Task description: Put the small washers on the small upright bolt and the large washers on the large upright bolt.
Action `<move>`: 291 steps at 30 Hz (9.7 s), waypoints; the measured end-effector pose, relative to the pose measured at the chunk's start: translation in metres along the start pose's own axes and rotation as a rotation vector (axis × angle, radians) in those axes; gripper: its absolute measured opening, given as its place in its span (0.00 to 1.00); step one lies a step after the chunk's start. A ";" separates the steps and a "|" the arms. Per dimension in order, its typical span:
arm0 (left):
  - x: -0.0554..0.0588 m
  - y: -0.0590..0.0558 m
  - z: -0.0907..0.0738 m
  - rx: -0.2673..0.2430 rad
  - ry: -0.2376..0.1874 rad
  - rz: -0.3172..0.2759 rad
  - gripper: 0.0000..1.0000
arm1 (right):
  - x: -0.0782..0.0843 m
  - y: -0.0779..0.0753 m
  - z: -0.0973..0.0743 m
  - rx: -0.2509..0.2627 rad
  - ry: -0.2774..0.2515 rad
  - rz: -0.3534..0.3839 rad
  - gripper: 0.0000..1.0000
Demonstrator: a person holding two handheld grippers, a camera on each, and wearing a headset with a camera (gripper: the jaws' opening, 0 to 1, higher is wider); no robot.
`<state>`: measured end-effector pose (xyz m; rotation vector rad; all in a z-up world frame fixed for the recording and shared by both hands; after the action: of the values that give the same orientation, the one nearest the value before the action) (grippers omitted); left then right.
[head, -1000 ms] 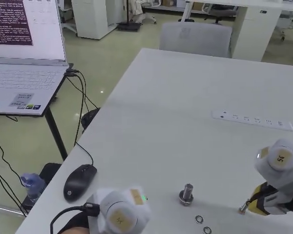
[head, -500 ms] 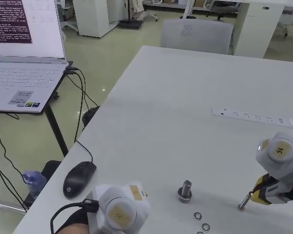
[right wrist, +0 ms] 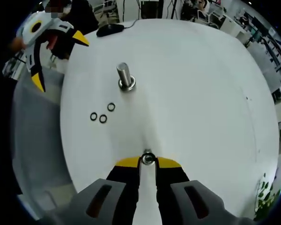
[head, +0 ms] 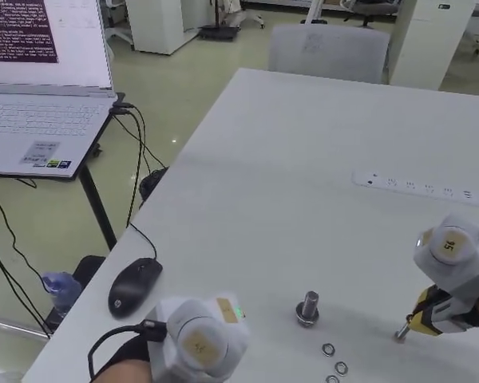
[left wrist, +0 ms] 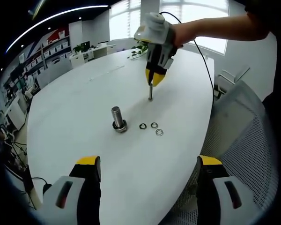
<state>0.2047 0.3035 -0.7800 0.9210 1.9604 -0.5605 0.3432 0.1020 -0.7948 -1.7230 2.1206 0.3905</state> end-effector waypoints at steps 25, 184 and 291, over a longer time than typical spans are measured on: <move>0.005 -0.001 0.003 0.012 0.015 -0.017 0.82 | 0.018 0.008 0.036 -0.046 0.062 -0.027 0.13; -0.018 -0.009 -0.001 0.047 -0.046 0.031 0.81 | -0.018 0.060 0.015 -0.023 -0.065 -0.035 0.13; -0.004 0.000 -0.003 0.026 -0.007 -0.007 0.79 | 0.016 0.004 0.042 -0.005 0.028 0.001 0.21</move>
<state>0.2045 0.3037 -0.7748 0.9273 1.9546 -0.5933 0.3411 0.1075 -0.8397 -1.7394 2.1420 0.3749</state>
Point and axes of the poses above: the centre of the closed fingertips' face, and the gripper's own axes: z roughly forward along the fingers, y roughly to its left, x roughly out of its underside, the point moved 3 cm from there along -z, roughly backward along the fingers, and after that the axes turned 13 degrees about -y, right-handed, at the moved point
